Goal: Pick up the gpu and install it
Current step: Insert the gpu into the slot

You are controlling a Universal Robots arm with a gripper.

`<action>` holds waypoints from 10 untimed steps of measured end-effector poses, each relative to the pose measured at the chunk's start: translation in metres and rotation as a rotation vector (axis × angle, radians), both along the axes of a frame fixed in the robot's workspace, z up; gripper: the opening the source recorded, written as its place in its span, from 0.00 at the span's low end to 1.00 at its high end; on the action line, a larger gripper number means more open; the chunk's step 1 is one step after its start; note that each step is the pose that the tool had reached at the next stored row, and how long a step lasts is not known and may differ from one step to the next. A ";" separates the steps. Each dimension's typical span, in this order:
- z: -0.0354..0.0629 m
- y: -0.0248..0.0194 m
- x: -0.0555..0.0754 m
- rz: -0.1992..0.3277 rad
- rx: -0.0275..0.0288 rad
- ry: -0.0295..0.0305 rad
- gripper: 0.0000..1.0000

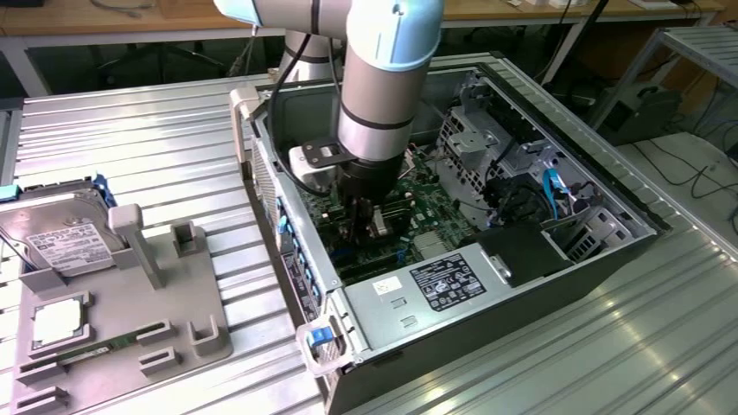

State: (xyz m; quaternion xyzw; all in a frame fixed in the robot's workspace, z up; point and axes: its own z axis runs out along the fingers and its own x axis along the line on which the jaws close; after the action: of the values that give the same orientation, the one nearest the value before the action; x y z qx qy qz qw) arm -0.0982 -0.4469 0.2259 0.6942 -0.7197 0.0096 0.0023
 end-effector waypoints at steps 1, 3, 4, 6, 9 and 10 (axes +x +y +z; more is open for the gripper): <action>0.0008 0.0001 0.000 0.000 -0.0017 0.0003 0.31; 0.0022 0.0002 0.000 0.001 -0.0022 0.0002 0.38; 0.0036 0.0003 0.000 0.001 -0.0024 0.0001 0.38; 0.0089 0.0005 0.000 0.001 -0.0023 -0.0008 0.38; 0.0267 0.0017 0.000 0.001 -0.0027 -0.0048 0.38; 0.0305 0.0021 0.000 0.001 -0.0027 -0.0060 0.38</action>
State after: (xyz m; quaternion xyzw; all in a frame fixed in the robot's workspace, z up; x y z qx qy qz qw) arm -0.0980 -0.4448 0.2564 0.6946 -0.7193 0.0126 0.0011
